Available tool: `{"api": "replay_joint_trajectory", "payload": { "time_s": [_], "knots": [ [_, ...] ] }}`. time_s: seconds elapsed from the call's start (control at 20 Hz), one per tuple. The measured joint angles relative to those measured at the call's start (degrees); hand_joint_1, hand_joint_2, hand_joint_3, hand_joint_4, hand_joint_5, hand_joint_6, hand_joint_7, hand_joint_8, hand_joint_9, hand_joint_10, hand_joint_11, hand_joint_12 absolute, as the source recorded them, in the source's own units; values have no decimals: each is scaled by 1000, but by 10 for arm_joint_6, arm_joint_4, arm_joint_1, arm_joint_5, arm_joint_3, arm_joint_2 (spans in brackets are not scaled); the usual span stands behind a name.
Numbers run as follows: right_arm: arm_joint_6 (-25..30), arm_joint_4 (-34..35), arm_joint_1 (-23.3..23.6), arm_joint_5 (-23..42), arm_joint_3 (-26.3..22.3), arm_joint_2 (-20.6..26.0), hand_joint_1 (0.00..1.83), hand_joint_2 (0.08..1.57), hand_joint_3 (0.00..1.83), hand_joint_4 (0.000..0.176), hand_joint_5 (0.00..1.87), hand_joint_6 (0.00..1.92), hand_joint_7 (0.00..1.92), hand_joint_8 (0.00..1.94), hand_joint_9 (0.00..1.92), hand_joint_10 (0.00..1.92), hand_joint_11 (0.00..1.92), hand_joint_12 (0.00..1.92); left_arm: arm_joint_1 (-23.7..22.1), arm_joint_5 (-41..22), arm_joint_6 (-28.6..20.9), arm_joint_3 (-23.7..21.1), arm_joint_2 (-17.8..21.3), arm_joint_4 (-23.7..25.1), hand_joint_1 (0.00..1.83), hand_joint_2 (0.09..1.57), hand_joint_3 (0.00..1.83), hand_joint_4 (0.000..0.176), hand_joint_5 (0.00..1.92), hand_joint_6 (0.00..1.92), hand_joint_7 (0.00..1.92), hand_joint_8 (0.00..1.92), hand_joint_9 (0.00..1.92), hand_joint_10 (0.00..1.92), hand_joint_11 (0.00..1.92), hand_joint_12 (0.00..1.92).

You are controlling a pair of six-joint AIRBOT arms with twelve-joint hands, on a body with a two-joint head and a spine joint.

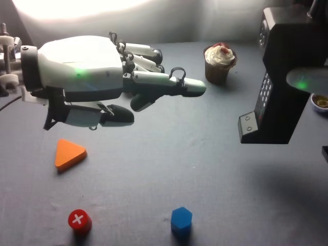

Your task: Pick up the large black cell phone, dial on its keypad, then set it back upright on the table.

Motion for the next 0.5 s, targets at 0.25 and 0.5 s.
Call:
{"api": "replay_joint_trajectory", "payload": {
  "time_s": [0.25,0.5],
  "knots": [
    [-1,-7,28,0,8,-13,1367,1140,0,0,962,874,844,1179,879,1329,855,1225,0,84,35,-33,0,-5,1418,1313,13,112,0,0,563,1643,544,1893,329,1921],
    [-1,-8,30,-9,18,-16,1363,1151,1,0,953,894,832,1203,837,1380,816,1239,0,157,68,-42,-10,-30,1445,1295,46,96,0,0,565,1609,517,1898,372,1921]
  ]
}}
